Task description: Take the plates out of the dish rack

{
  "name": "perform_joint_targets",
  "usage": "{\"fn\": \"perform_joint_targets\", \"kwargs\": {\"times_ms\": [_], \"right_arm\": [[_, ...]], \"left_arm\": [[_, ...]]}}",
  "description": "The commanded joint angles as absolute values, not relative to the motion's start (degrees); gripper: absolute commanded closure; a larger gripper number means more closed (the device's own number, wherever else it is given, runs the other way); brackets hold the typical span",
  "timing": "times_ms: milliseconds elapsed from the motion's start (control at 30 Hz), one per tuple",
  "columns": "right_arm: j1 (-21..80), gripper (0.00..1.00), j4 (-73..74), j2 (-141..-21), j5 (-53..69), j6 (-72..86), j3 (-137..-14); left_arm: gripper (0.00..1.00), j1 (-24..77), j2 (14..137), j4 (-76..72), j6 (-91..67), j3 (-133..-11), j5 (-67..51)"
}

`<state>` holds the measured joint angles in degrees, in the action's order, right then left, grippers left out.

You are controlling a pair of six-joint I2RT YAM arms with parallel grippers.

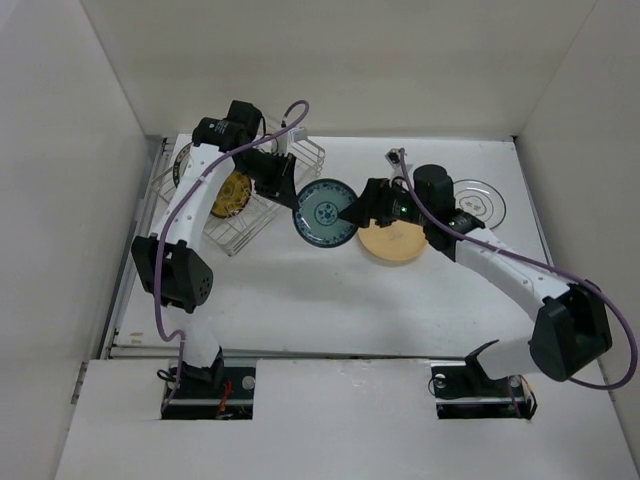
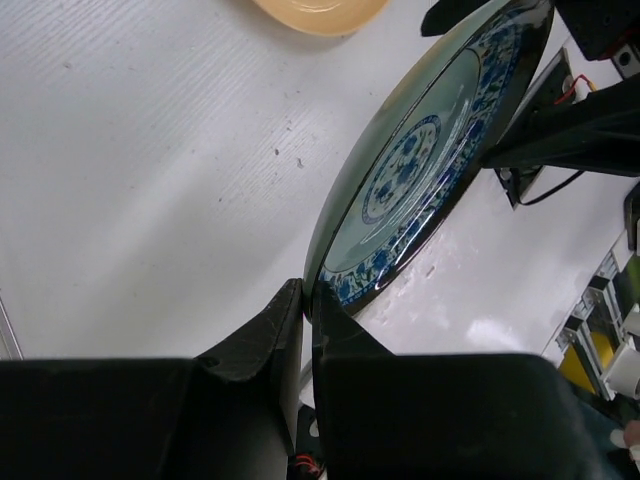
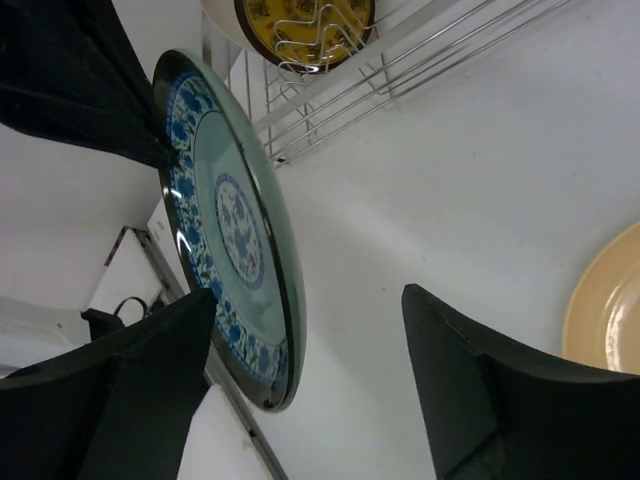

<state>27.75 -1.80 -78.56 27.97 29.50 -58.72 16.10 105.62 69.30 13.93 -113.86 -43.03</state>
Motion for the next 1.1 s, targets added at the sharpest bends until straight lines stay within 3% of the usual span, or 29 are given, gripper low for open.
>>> {"fn": "perform_joint_targets", "kwargs": {"times_ms": [0, 33, 67, 167, 200, 267, 300, 367, 500, 600, 800, 933, 1067], "right_arm": [[29.3, 0.21, -7.0, -79.7, 26.6, 29.5, -61.9], [29.3, 0.30, -7.6, -80.3, 27.2, 30.1, -61.9], [29.3, 0.50, -7.6, -81.0, 27.2, 30.6, -62.6], [29.3, 0.74, -7.6, -81.0, 27.2, 30.6, -63.1], [29.3, 0.88, -7.6, -80.5, 27.2, 31.1, -63.1], [29.3, 0.98, -7.6, -79.9, 26.5, 31.1, -63.1], [29.3, 1.00, -7.6, -79.2, 26.5, 31.1, -63.1], [29.3, 1.00, -6.2, -79.2, 26.5, 31.1, -62.5], [29.3, 1.00, -1.0, -79.2, 28.1, 29.7, -62.5], [29.3, 1.00, 7.5, -82.3, 25.5, 26.8, -62.0], [31.2, 1.00, 17.1, -93.0, 25.0, 24.5, -64.4], [32.7, 0.98, 18.9, -99.0, 25.8, 24.4, -66.5], [33.7, 0.98, 20.8, -105.1, 24.7, 25.0, -70.1]], "left_arm": [[1.00, 16.8, 103.7, 71.8, 16.1, -114.3, -47.0], [1.00, 16.8, 103.7, 72.3, 16.6, -114.3, -47.0], [1.00, 17.3, 103.7, 73.0, 17.1, -114.3, -46.2], [1.00, 17.3, 103.7, 73.0, 17.1, -113.6, -43.8], [1.00, 17.3, 103.7, 73.0, 17.1, -113.6, -42.8], [1.00, 17.3, 103.7, 73.0, 16.4, -113.6, -38.8], [0.89, 17.3, 103.7, 72.4, 16.4, -113.6, -37.5], [0.54, 17.3, 103.7, 72.4, 16.4, -114.3, -34.4], [0.16, 17.3, 102.6, 69.8, 15.0, -113.7, -24.8], [0.11, 17.3, 102.0, 67.8, 12.7, -112.4, -9.0], [0.08, 14.5, 100.1, 58.1, 12.5, -107.8, 11.5], [0.08, 13.5, 100.1, 51.5, 19.4, -103.0, 22.4], [0.08, 11.1, 101.4, 48.7, 21.2, -102.2, 24.0]]}}
